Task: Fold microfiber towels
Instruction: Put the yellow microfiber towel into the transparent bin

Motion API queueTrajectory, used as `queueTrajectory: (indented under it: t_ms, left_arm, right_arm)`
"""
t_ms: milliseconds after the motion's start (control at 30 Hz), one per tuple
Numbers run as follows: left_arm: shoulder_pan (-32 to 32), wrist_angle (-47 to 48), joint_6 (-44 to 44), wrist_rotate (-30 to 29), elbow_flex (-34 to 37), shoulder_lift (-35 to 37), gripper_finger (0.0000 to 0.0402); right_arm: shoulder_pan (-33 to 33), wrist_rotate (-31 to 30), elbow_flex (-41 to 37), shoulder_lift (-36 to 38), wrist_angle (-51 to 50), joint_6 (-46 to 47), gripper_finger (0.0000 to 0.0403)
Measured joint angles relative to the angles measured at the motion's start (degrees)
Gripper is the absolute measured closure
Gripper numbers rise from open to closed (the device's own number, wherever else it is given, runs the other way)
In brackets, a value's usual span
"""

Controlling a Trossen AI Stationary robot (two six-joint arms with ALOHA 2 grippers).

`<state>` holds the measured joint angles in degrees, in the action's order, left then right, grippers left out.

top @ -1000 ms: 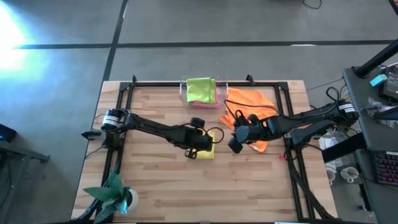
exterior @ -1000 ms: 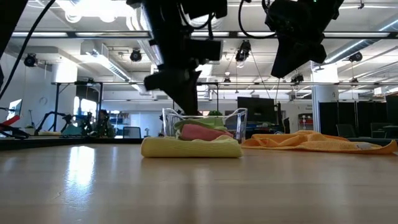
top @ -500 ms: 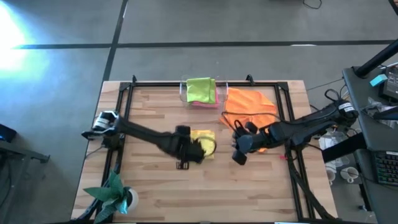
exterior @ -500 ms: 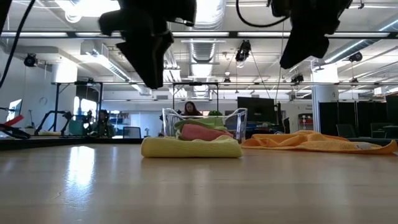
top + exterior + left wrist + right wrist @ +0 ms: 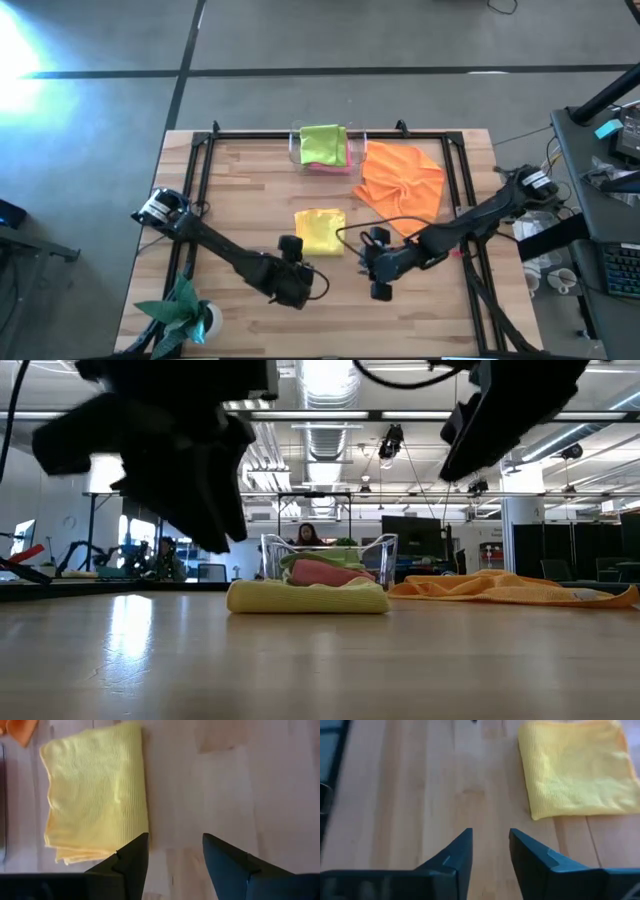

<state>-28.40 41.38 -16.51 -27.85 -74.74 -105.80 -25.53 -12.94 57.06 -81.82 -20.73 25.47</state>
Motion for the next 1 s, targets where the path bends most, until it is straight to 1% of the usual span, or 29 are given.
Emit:
queueTrajectory:
  t_ms: [100, 200, 300, 433, 567, 767, 833, 1000]
  left_arm:
    - [0.3, -1.0, -1.4, -2.1, 1.3, 0.0, 0.0231]
    - [0.7, -2.5, 0.0, -4.1, 2.1, 0.1, 0.0231]
    - [0.9, -5.1, 2.1, -4.2, 3.9, 0.1, 0.0231]
    - [1.9, -8.1, 2.3, -4.2, 6.8, 0.1, 0.0231]
    - [2.9, -9.3, 2.3, -4.2, 7.6, 0.1, 0.0231]
    - [4.1, -10.6, 2.6, -4.2, 8.5, 0.0, 0.0231]
    - [4.5, -12.2, 4.2, -4.1, 9.3, 0.0, 0.0231]
    - [5.3, -17.1, 5.3, -3.6, 11.2, 0.0, 0.0231]
  right_arm:
    - [0.0, -0.2, 0.7, -3.4, 0.1, 0.0, 0.0257]
    - [0.1, -0.7, 2.1, -6.8, 0.0, -1.2, 0.0226]
    - [0.0, -3.1, 4.8, -10.5, 0.4, -7.2, 0.0200]
    - [0.5, -7.0, 9.3, -16.1, 0.2, -16.0, 0.0179]
    - [2.2, -8.6, 13.6, -20.9, 0.0, -18.6, 0.0170]
    - [5.6, -9.2, 15.1, -24.2, -0.7, -14.2, 0.0177]
    - [6.5, -9.2, 14.8, -24.5, -0.9, -13.6, 0.0178]
    - [7.4, -5.5, 14.3, -24.9, -0.8, -13.6, 0.0177]
